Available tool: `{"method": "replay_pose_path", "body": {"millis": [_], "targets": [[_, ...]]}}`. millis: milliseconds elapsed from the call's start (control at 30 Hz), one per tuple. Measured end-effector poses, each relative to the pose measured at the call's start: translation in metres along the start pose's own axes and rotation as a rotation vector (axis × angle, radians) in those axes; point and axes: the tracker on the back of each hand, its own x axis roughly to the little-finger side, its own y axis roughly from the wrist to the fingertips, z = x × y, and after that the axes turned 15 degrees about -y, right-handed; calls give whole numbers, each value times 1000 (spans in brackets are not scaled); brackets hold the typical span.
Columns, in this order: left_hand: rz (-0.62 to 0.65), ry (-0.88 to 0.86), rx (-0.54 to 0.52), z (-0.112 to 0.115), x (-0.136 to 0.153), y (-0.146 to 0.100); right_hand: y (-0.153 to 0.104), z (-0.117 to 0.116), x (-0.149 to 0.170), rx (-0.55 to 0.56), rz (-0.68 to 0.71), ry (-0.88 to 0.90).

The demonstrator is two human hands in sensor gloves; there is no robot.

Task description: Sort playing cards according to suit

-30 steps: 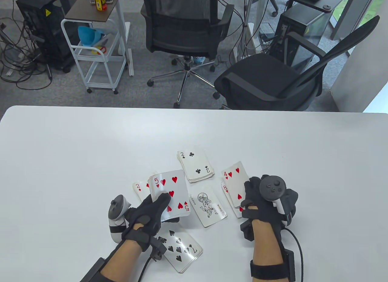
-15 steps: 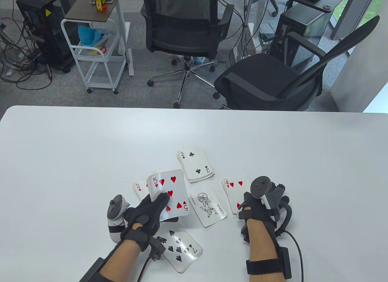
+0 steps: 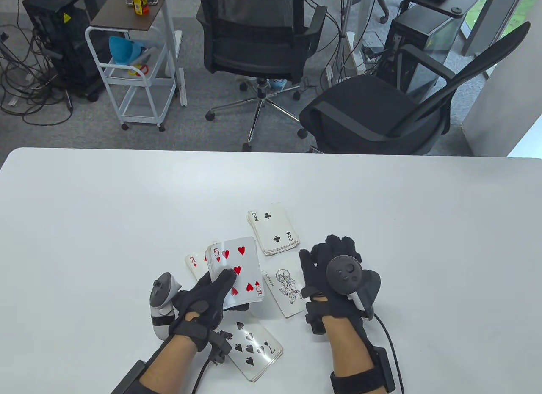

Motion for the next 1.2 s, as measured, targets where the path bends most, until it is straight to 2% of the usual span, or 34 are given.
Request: {"method": "replay_pose_path", "body": {"millis": [167, 333, 567, 767, 1200], "targets": [[-6, 10, -7, 0, 0, 0, -10, 4, -30, 30, 121, 70], [-4, 17, -9, 0, -1, 0, -16, -5, -48, -40, 206, 93], [4, 23, -14, 0, -3, 0, -22, -20, -66, -118, 267, 29], [7, 17, -21, -1, -3, 0, -26, -24, -72, -75, 266, 53], [-2, 4, -12, -1, -1, -1, -27, -17, -70, 51, 269, 99]]}}
